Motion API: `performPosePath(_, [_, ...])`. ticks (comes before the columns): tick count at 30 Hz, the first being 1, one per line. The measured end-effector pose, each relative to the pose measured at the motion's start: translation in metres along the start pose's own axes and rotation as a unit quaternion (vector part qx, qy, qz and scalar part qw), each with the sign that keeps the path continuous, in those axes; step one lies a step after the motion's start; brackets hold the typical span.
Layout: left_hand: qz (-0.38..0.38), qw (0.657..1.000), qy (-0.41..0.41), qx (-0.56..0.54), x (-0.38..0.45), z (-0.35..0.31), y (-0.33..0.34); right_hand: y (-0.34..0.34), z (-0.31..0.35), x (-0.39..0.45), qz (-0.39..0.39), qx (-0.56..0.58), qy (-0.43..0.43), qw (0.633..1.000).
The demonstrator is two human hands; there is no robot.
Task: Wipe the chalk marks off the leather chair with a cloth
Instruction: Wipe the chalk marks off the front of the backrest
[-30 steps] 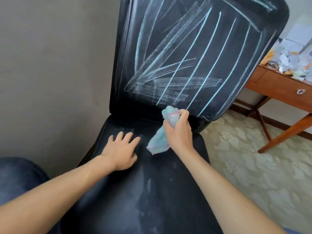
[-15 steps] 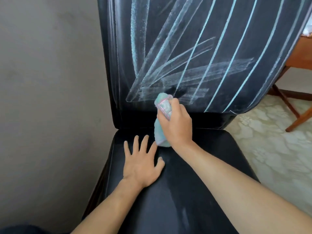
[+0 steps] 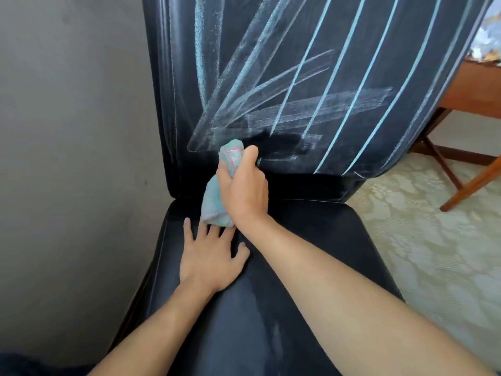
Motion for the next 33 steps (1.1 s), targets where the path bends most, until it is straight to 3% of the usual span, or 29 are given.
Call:
performPosePath(2, [0.004, 1.000, -0.004, -0.002, -0.001, 0.000, 0.002, -0.028, -0.015, 0.001, -0.044, -0.016, 0.020, 0.999])
performPosePath(6, [0.016, 1.000, -0.012, -0.006, 0.001, -0.001, 0.003, -0.096, -0.072, 0.002, -0.229, 0.041, 0.187, 0.954])
performPosePath(10, [0.016, 1.000, -0.010, -0.014, 0.001, 0.000, 0.003, -0.054, -0.056, 0.005, -0.171, 0.078, 0.228, 0.955])
performPosePath(13, [-0.010, 0.999, -0.008, -0.049, 0.000, 0.004, -0.003, 0.011, -0.017, 0.000, -0.056, 0.092, 0.203, 0.973])
performPosePath(17, [-0.046, 0.995, -0.022, -0.085, -0.003, 0.010, -0.007, 0.017, -0.005, -0.009, -0.008, 0.055, 0.150, 0.987])
performPosePath(20, [-0.037, 0.995, -0.025, -0.087, -0.003, 0.010, -0.010, -0.024, -0.032, -0.008, -0.059, 0.048, 0.152, 0.985])
performPosePath(23, [0.006, 0.994, -0.028, -0.105, -0.002, 0.011, -0.010, -0.064, -0.063, -0.005, -0.178, 0.112, 0.227, 0.951])
performPosePath(25, [0.027, 0.989, -0.039, -0.143, -0.001, 0.015, -0.012, -0.068, -0.069, -0.004, -0.215, 0.151, 0.256, 0.930])
performPosePath(29, [0.072, 0.967, -0.059, -0.237, -0.006, 0.017, -0.026, -0.035, -0.050, -0.006, -0.170, 0.172, 0.259, 0.935])
performPosePath(33, [0.076, 0.974, -0.056, -0.207, -0.015, 0.023, -0.060, -0.017, -0.009, -0.008, -0.125, 0.165, 0.230, 0.951])
Point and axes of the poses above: each hand's wrist, its own x-axis towards the middle knuckle, its own y-axis out of the palm, z = x × y, the point moved 8 cm from there along x, towards the middle knuckle, and after that the axes turned 15 degrees about x, right-handed, at the moved point
